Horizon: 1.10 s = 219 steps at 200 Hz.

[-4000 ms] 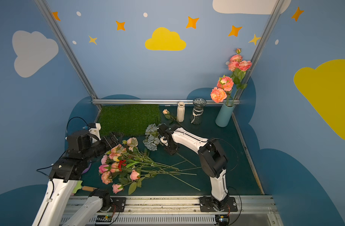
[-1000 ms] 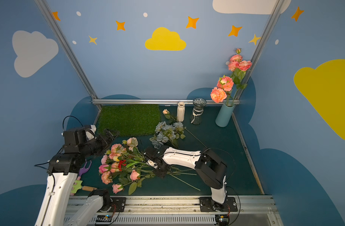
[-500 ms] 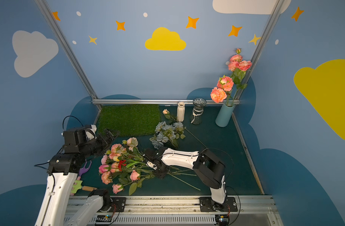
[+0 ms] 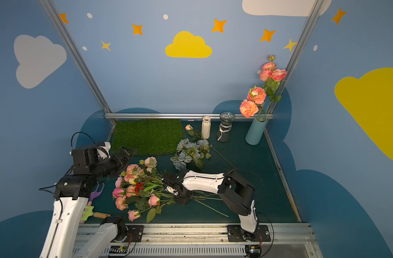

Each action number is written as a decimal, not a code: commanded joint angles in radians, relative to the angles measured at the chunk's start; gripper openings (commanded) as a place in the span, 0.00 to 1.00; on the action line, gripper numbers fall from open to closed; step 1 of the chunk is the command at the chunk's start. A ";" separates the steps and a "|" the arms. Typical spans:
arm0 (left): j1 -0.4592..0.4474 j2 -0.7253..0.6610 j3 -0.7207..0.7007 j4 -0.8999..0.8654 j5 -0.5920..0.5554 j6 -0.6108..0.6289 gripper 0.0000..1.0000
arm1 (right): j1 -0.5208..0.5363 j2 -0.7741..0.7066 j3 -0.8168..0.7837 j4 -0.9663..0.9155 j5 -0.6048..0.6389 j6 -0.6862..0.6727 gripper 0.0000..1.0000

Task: Place the pink flowers into the vase
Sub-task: Pick up the flower at the center of the board.

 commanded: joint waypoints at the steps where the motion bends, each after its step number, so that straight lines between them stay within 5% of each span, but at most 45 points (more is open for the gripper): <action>1: 0.003 -0.010 0.012 0.019 0.021 0.012 1.00 | 0.014 0.030 0.004 -0.004 0.064 -0.001 0.21; 69: 0.002 -0.019 0.012 0.025 0.038 0.007 1.00 | 0.070 0.017 0.040 -0.037 0.207 0.004 0.24; 219: 0.002 -0.015 0.013 0.024 0.038 0.008 1.00 | 0.098 0.042 0.036 -0.042 0.227 -0.009 0.21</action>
